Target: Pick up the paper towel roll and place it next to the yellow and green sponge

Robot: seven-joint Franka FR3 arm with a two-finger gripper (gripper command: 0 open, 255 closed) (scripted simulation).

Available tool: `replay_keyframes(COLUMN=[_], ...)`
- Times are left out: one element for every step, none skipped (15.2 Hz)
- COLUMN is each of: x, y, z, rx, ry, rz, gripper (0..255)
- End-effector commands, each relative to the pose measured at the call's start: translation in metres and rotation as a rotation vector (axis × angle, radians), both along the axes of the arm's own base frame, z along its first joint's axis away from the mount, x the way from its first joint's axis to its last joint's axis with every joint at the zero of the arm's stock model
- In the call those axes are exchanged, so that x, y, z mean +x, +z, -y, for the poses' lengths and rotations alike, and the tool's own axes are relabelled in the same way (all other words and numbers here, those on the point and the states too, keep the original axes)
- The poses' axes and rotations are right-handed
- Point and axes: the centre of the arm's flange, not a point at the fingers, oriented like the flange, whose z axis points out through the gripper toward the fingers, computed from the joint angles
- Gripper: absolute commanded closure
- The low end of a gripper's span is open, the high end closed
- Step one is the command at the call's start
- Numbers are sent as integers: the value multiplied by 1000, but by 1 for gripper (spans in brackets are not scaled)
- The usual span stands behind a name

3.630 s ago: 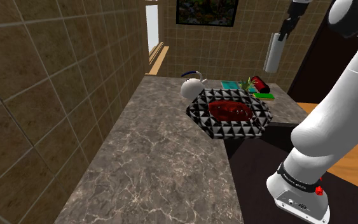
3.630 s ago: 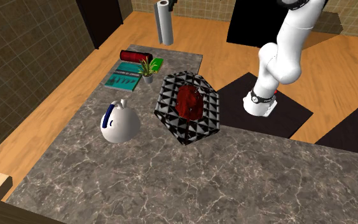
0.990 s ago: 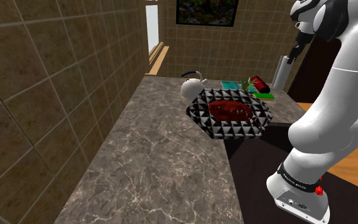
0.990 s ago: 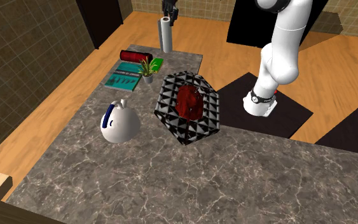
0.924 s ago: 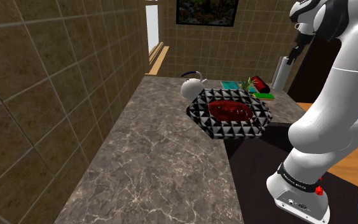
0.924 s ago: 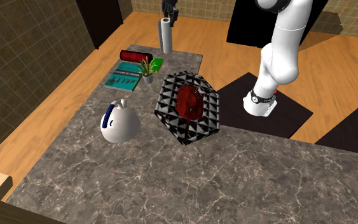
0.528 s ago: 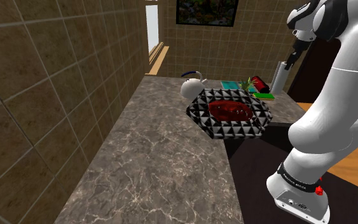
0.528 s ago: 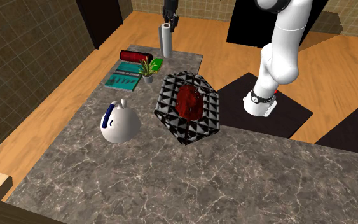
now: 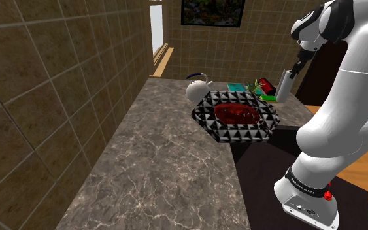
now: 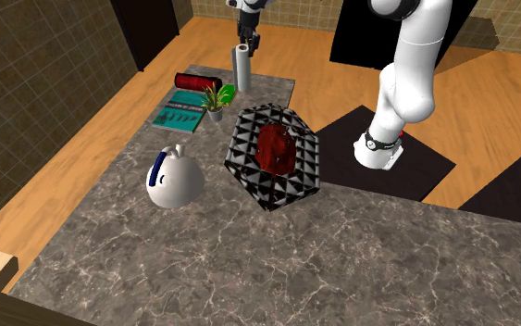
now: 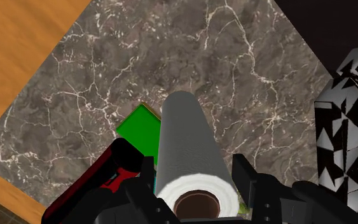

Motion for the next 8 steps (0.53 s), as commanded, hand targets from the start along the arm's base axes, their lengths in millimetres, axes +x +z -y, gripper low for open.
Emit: replay_keyframes(x=[0,0,0,0,0,0,0,0], y=[-10,-16,-21,-26,-31,-36,-36,-36], z=[1,1,1,1,1,1,1,1], rx=[-1,-1,-1,-1,-1,-1,-1,-1], ry=[0,0,0,0,0,0,0,0], rz=[0,0,0,0,0,0,0,0], gripper=[255,255,255,255,255,255,255,255])
